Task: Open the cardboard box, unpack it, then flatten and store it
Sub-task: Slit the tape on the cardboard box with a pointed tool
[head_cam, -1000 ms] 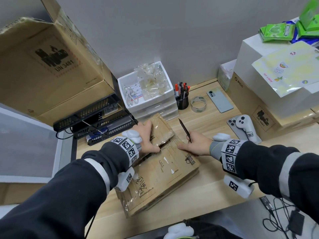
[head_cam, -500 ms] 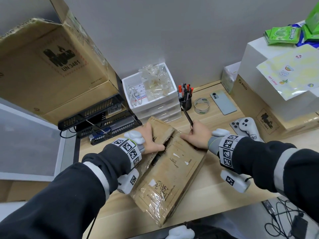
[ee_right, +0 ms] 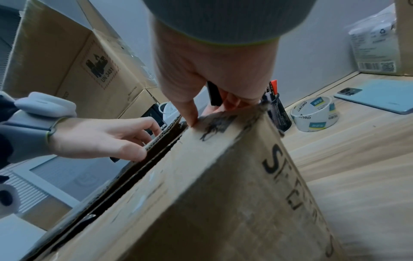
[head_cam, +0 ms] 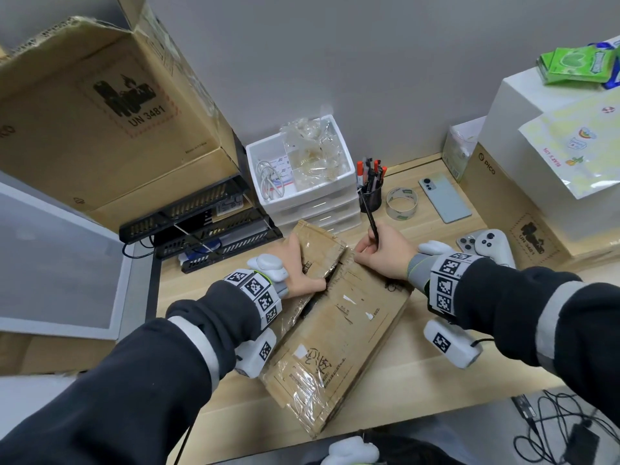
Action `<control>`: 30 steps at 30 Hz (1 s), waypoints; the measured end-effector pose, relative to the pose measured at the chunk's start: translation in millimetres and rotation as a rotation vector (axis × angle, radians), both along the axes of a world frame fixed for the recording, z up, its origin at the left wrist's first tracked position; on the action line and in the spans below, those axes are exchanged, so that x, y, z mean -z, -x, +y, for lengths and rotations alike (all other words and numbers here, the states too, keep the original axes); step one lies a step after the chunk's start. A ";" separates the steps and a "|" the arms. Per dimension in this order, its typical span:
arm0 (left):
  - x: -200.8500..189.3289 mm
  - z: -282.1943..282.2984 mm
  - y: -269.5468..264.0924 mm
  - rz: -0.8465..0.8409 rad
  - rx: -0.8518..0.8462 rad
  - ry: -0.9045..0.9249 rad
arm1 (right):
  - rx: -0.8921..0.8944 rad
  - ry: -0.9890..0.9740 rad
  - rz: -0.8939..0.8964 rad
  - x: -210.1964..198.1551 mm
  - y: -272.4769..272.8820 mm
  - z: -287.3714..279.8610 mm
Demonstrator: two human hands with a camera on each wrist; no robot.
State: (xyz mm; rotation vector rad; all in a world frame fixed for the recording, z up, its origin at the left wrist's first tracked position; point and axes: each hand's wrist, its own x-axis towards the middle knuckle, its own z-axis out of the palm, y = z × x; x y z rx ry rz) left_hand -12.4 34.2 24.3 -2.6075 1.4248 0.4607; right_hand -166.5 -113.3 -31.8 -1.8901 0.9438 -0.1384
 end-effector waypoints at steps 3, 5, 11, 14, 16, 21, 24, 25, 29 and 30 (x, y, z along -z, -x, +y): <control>0.8 -2.7 -0.8 0.001 -0.001 -0.027 | 0.005 -0.022 -0.026 -2.3 0.5 -0.6; 1.2 -4.0 -0.6 -0.014 0.002 -0.047 | 0.007 -0.060 -0.043 -2.2 1.5 -2.7; -0.9 -7.0 -0.8 -0.019 0.029 -0.091 | -0.024 -0.085 -0.072 -5.3 -4.0 -3.8; -1.1 -7.7 -0.5 -0.016 0.015 -0.088 | -0.021 -0.062 -0.062 -5.3 -8.0 -4.0; -0.2 -7.3 -1.2 -0.008 -0.010 -0.079 | -0.011 -0.040 -0.008 -2.2 -7.6 -5.0; 2.9 -5.2 0.7 -0.003 -0.085 -0.043 | 0.028 -0.044 0.003 -0.2 3.3 -5.1; 2.7 -2.3 -0.8 0.012 -0.144 -0.068 | 0.055 -0.046 0.008 1.3 9.1 -6.6; 2.4 -1.9 -2.7 0.005 -0.168 -0.084 | 0.062 -0.018 0.019 2.3 9.7 -7.8; 2.1 0.7 -5.2 -0.011 -0.253 -0.115 | 0.079 0.114 0.044 3.2 11.1 -10.6; -0.4 1.2 -5.0 -0.016 -0.284 -0.121 | 0.068 0.132 0.050 2.7 11.5 -10.2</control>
